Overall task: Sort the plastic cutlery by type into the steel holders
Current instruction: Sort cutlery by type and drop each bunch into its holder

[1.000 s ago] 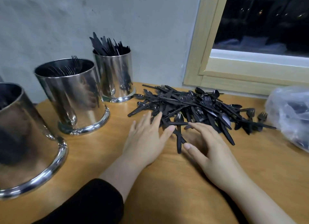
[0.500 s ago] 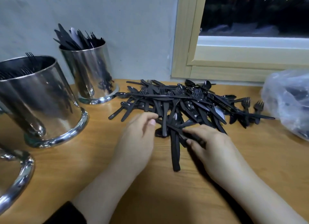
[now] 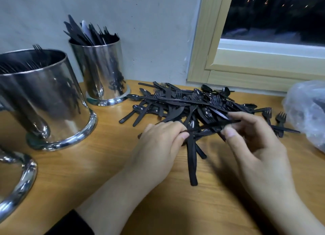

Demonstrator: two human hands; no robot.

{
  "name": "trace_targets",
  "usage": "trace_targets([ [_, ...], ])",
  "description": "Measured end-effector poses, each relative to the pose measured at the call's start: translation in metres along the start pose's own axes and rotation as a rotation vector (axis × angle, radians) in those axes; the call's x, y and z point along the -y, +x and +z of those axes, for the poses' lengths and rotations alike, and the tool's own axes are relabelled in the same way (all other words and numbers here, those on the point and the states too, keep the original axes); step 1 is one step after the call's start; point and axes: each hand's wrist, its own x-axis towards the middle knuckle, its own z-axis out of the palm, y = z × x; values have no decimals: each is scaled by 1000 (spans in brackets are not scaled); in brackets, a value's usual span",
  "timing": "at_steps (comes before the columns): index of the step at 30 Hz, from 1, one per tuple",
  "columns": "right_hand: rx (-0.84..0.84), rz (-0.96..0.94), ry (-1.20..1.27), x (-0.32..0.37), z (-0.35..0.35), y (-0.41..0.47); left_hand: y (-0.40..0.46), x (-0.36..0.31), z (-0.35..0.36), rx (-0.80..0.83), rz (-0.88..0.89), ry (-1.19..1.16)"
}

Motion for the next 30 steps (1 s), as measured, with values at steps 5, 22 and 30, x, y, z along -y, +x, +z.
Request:
trace_targets([
  [5, 64, 56, -155, -7, 16, 10, 4, 14, -8, -145, -293, -127],
  [22, 163, 193, -47, -14, 31, 18, 17, 33, -17, 40, -441, 225],
  [30, 155, 232, -47, -16, 30, 18, 14, 26, -20, 5, -392, 148],
])
